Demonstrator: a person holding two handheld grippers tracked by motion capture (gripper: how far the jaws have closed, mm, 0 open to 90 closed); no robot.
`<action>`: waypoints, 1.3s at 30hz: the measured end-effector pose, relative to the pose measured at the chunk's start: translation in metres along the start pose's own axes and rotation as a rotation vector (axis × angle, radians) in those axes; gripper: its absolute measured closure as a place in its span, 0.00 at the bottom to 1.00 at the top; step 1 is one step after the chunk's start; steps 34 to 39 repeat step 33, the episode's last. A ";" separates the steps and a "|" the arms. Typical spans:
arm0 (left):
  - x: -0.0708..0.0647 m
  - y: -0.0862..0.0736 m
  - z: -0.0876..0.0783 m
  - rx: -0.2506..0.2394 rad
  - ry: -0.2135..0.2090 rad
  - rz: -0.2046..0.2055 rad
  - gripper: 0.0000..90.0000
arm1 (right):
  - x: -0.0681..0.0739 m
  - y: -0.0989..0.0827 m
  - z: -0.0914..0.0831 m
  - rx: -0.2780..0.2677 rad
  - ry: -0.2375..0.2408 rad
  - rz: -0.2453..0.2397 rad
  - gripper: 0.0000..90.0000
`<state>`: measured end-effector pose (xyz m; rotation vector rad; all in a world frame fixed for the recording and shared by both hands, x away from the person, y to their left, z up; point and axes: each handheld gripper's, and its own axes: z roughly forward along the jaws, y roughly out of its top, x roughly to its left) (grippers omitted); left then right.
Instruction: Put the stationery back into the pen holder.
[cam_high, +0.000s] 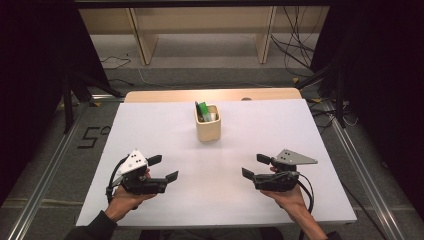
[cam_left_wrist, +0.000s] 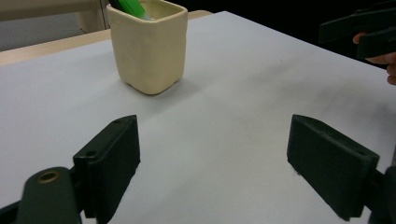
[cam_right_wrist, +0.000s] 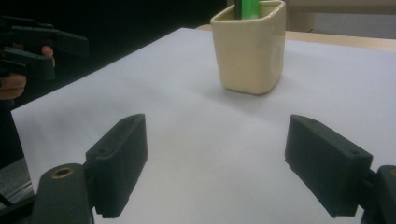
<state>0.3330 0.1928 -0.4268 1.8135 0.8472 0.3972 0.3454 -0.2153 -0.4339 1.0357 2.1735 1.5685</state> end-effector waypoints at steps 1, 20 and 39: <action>0.000 0.000 0.000 0.002 -0.001 0.001 0.19 | 0.000 -0.001 -0.001 0.003 0.000 -0.002 0.24; -0.001 -0.004 -0.003 -0.008 -0.002 -0.019 0.18 | 0.001 -0.014 -0.011 0.013 -0.017 0.008 0.22; 0.000 -0.005 -0.002 -0.007 0.001 -0.021 0.18 | -0.001 -0.013 -0.010 0.004 -0.020 0.007 0.21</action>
